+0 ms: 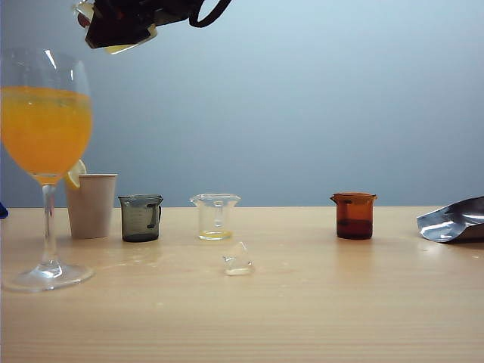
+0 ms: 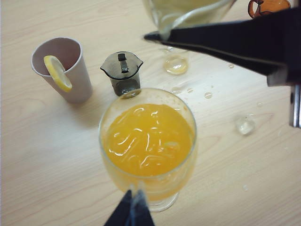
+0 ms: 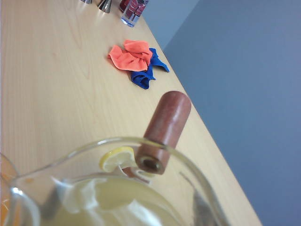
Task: Pick up the third measuring cup from the left, pour the pineapple juice inside into the goblet, and finally put the measuring cup back in its original place.
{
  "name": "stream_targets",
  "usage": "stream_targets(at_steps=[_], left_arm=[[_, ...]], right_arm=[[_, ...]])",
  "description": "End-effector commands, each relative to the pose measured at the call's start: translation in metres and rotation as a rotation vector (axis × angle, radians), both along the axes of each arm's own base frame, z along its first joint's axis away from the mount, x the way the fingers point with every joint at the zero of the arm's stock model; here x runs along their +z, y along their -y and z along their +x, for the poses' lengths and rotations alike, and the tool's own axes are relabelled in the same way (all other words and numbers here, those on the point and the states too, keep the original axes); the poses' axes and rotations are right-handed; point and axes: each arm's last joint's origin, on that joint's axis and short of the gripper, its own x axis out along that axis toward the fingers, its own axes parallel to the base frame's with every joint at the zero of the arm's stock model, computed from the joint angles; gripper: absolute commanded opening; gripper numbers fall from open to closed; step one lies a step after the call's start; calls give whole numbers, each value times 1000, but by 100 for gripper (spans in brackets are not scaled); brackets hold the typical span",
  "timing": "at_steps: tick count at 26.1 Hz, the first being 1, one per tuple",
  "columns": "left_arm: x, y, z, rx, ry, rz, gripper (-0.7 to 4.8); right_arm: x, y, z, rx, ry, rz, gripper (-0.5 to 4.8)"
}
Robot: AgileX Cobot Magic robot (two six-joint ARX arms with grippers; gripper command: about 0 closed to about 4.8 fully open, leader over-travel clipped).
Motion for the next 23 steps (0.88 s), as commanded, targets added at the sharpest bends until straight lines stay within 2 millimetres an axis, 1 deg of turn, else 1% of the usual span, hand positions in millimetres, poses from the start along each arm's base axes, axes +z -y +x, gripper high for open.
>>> stream_targets(at_steps=[1,11,19,23], left_arm=[[1,0,0,-4,12,-8,-5],[1,0,0,-1,13,-6,-5],[1,0,0,-1,12,-6,-5],[1,0,0,-1,12,-6,-5]], right_arm=[[8,-3,-5,14,65,10,106],[8,-10,-14,15,180,-75,106],[9,-10,-14,20,224,-107,106],[9,-10,-14,8,274,-138,106]])
